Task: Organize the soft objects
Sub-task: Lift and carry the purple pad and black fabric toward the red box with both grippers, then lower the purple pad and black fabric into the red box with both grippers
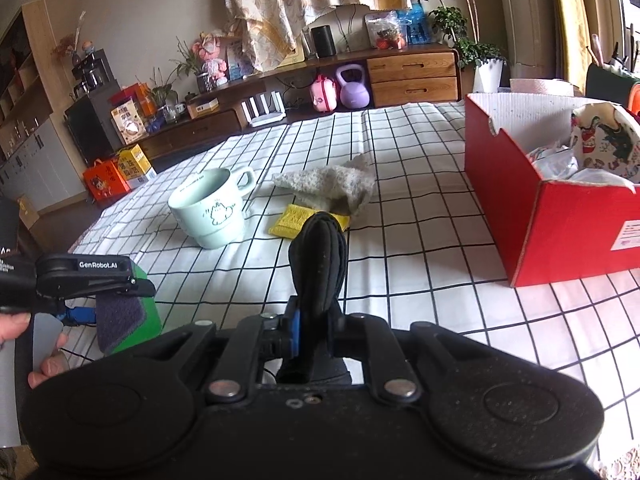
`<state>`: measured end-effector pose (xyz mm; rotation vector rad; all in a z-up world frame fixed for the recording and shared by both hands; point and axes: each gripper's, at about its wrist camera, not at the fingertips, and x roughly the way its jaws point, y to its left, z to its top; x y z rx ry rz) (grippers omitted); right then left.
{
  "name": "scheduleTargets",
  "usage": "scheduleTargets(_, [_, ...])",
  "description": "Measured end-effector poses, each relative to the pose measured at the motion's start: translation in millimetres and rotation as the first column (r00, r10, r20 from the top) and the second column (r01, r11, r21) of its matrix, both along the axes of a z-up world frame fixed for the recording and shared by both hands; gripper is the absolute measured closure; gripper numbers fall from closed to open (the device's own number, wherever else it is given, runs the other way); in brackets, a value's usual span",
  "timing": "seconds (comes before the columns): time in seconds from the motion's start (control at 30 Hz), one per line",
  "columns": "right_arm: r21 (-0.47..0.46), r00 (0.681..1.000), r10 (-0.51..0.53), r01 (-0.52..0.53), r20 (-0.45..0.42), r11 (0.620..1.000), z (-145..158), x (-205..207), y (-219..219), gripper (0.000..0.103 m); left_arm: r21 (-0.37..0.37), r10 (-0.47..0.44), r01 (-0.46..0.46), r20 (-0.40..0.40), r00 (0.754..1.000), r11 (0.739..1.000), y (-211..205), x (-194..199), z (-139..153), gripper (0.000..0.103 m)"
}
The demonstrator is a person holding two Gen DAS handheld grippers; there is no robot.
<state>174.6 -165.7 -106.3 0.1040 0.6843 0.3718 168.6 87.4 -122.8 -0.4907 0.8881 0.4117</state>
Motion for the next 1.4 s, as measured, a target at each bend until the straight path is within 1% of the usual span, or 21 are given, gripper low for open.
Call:
scheduleTargets(0.13, [0.012, 1.000, -0.012, 0.012, 0.021, 1.000, 11, -11, -8, 0.092, 0.000, -0.058, 0.058, 0.047, 0.997, 0.998, -9, -8, 16, 0.022])
scheduleTargets(0.23, [0.018, 0.999, -0.023, 0.022, 0.041, 1.000, 21, -18, -16, 0.092, -0.004, -0.117, 0.118, 0.085, 0.989, 0.993, -21, -11, 30, 0.022])
scheduleTargets(0.4, [0.034, 0.996, -0.051, 0.048, 0.070, 0.998, 36, -24, -30, 0.093, 0.004, -0.217, 0.218, 0.120, 0.969, 0.976, -45, -8, 48, 0.022])
scheduleTargets(0.53, [0.041, 0.993, -0.067, 0.063, 0.096, 0.997, 49, -26, -42, 0.093, 0.020, -0.288, 0.288, 0.143, 0.947, 0.957, -64, -3, 61, 0.022])
scheduleTargets(0.8, [0.050, 0.982, -0.109, 0.103, 0.151, 0.993, 78, -26, -75, 0.093, 0.072, -0.421, 0.415, 0.182, 0.889, 0.907, -104, 18, 92, 0.022])
scheduleTargets(0.97, [0.073, 0.973, -0.155, 0.144, 0.172, 0.987, 93, -17, -102, 0.093, 0.108, -0.497, 0.485, 0.187, 0.847, 0.868, -132, 36, 108, 0.022])
scheduleTargets(1.13, [0.078, 0.961, -0.197, 0.185, 0.195, 0.980, 106, -8, -128, 0.093, 0.132, -0.552, 0.536, 0.190, 0.812, 0.834, -161, 53, 122, 0.022])
scheduleTargets(1.23, [0.078, 0.954, -0.216, 0.204, 0.208, 0.976, 114, -2, -144, 0.093, 0.147, -0.589, 0.571, 0.199, 0.783, 0.808, -180, 63, 132, 0.022])
scheduleTargets(1.4, [0.087, 0.936, -0.252, 0.237, 0.246, 0.968, 130, 9, -172, 0.093, 0.191, -0.653, 0.625, 0.207, 0.728, 0.757, -218, 80, 146, 0.022])
